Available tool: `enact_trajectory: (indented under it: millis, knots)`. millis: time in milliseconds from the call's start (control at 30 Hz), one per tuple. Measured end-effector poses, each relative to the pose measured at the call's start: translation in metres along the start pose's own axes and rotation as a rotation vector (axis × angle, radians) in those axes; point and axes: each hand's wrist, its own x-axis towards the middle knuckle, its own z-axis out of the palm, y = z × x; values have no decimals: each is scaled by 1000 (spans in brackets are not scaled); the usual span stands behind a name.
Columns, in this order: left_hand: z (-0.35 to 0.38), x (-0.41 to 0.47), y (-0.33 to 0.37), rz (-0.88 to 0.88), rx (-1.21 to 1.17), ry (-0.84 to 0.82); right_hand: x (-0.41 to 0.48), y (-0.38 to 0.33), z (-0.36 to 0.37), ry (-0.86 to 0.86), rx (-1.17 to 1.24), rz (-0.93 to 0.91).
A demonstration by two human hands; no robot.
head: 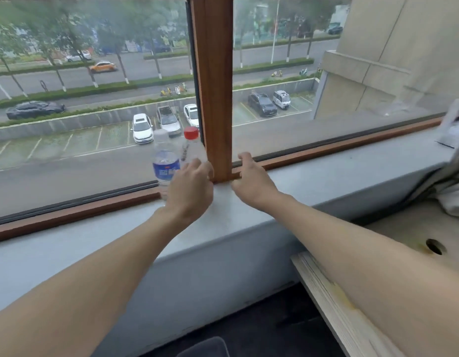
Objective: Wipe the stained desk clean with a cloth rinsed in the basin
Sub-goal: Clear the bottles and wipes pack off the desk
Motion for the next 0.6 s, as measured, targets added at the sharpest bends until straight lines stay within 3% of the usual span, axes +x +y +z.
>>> enact_trajectory:
  millis: [267,600]
  knots:
    - [114,-37,188,180,-141,-531,-127,171,-63,122,14,383]
    - [210,-170,386,629,-160,-947,-343,354,-116,306,-28,944]
